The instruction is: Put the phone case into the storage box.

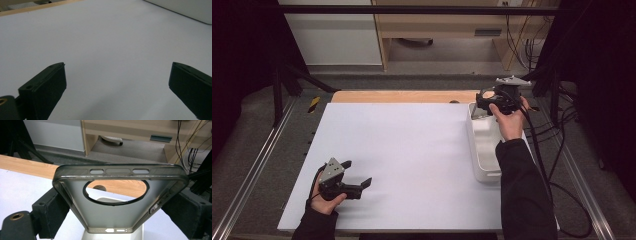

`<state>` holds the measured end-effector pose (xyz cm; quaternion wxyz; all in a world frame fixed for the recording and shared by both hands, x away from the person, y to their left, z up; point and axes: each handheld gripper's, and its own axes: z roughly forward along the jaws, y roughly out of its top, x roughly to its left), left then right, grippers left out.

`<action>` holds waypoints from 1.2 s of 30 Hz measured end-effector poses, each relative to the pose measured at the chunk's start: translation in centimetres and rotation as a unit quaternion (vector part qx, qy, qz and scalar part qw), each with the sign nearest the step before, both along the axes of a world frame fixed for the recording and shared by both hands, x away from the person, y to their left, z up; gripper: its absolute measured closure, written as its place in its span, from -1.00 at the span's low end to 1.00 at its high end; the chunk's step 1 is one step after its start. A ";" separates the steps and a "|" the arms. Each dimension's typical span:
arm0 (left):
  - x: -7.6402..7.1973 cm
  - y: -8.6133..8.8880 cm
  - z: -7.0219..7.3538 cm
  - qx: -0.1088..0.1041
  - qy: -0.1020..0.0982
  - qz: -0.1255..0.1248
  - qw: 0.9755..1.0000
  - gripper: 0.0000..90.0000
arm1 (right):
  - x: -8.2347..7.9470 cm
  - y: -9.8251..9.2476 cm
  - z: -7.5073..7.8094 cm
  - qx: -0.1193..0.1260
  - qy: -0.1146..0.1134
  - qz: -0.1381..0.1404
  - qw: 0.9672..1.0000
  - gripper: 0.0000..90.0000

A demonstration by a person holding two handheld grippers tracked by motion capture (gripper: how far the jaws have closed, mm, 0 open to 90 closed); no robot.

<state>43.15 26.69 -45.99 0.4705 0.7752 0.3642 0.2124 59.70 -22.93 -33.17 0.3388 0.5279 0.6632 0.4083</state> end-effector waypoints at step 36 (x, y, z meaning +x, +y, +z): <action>0.1 -0.3 -0.2 0.010 0.002 -0.006 1.000 -0.98 | 3.9 0.7 -4.2 -0.003 0.051 -0.053 0.997 -0.74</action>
